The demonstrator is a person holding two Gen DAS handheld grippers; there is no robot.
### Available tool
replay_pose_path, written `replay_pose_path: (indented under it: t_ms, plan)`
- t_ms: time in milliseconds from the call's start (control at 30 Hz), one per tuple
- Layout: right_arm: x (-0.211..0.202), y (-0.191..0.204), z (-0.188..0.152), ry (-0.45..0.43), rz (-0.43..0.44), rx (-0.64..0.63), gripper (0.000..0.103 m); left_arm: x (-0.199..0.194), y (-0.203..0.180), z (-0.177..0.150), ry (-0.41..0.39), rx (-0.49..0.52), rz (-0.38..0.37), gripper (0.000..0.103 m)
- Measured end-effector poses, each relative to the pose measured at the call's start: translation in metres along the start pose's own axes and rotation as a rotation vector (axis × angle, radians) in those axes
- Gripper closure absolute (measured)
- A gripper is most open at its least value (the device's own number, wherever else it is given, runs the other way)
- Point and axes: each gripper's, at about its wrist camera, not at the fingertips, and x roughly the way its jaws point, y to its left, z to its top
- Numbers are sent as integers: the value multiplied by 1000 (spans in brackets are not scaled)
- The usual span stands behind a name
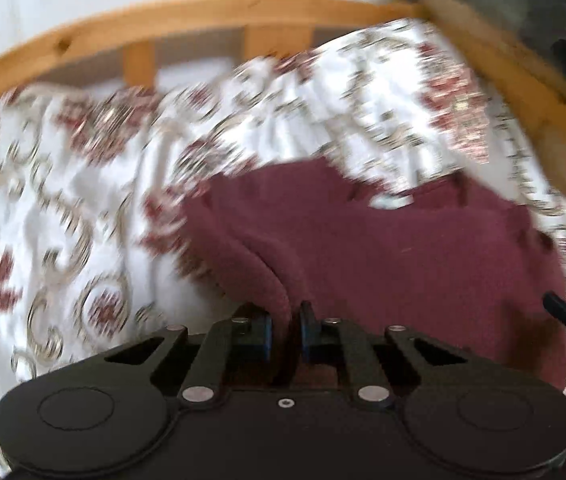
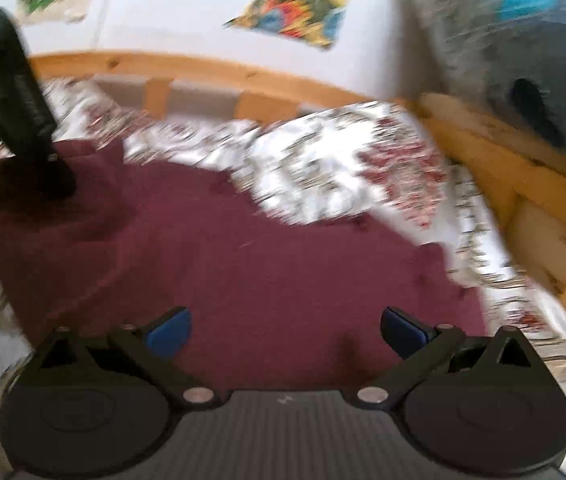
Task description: Fold small clothes
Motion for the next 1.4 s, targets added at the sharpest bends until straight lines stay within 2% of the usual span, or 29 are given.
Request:
replay_pose_path:
  t_ms: [133,267,400,467,600,767,900,933,1067,1133,1233,1333,1400]
  plan:
    - [-5,-39,4,-22,-81,56,0,-15,-42,15,-26,105,-73,91]
    - [0,-81,2,-12,-147,132,0,-10,-91,20,-4,212,-146,91]
    - [3,-118,-5,2,-215,224,0,5,-129,11,30,282,-200,91]
    - [4,-129,-8,12,-220,252,0,15,-139,1,51,294,-218,91]
    - [6,-144,-11,27,-177,312,0,31,-146,-15,105,266,-237,91]
    - [8,-145,-11,32,-148,331,0,36,-150,-24,98,288,-229,89]
    - [11,-147,-12,43,-141,354,0,32,-147,-23,97,255,-268,79]
    - [10,-146,-12,42,-145,352,0,30,-147,-23,98,247,-282,71]
    - [7,-149,-13,29,-156,364,0,21,-148,-23,87,255,-306,55]
    - [5,-151,-13,22,-159,369,0,14,-147,-22,79,258,-326,41]
    - [4,-152,-13,13,-161,375,0,-2,-144,-22,46,263,-373,28]
    - [3,-152,-13,-1,-152,381,0,-18,-141,-25,-3,296,-381,23]
    - [2,-151,-12,-22,-137,388,0,-27,-138,-28,-46,322,-346,19]
